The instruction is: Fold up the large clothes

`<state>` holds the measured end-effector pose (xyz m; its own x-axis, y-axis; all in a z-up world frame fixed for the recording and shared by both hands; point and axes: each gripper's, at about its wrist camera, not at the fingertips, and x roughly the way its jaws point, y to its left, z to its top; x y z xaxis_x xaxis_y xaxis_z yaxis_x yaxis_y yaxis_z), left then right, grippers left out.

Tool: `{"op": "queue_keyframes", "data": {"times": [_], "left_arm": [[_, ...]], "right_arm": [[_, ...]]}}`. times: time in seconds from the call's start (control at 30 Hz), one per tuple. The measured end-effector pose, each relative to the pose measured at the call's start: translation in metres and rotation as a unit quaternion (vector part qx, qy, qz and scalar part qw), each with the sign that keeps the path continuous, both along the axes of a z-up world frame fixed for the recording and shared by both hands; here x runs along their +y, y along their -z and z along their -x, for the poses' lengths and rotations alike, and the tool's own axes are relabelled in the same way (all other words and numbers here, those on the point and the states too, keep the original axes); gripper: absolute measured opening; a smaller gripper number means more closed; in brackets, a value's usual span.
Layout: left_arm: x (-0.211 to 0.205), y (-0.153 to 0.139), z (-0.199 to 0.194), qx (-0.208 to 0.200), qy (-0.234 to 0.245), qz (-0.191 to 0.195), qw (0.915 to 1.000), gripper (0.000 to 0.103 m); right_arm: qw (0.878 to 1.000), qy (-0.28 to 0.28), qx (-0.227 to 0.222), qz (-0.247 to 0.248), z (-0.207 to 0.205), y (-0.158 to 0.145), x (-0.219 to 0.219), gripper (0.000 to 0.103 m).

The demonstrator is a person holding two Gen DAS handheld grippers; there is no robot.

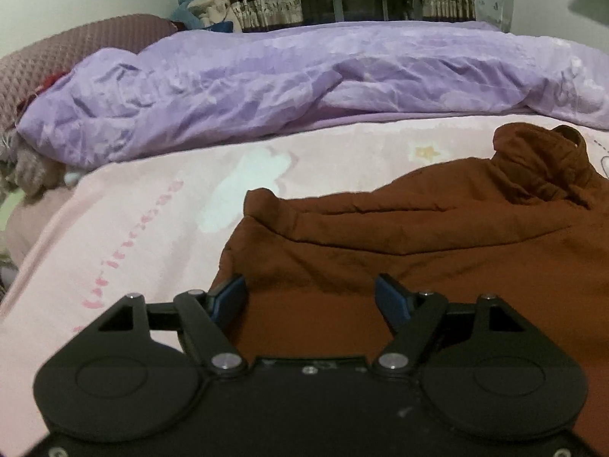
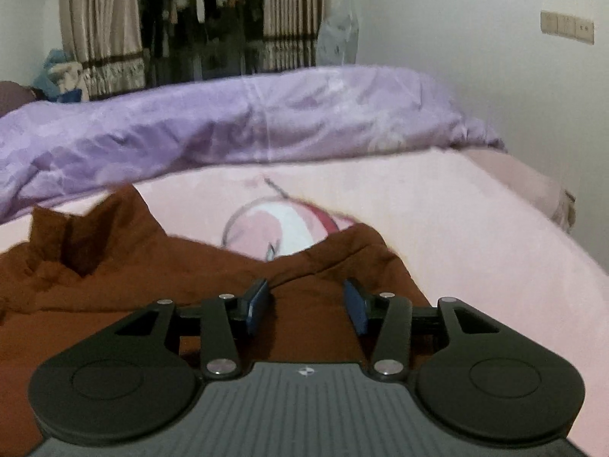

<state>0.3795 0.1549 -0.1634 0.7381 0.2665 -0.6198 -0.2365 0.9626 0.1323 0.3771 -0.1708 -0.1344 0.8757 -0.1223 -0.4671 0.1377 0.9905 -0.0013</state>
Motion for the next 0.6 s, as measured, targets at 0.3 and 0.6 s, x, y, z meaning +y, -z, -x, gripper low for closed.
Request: {"op": "queue_keyframes", "data": {"times": [0.3, 0.6], "left_arm": [[-0.050, -0.034, 0.025, -0.049, 0.057, 0.003, 0.9971, 0.076], [-0.090, 0.026, 0.010, -0.008, 0.082, -0.008, 0.9966, 0.083]], "right_arm": [[0.989, -0.135, -0.055, -0.005, 0.043, -0.042, 0.062, 0.055], [0.984, -0.166, 0.048, -0.034, 0.018, 0.022, 0.092, 0.058]]}}
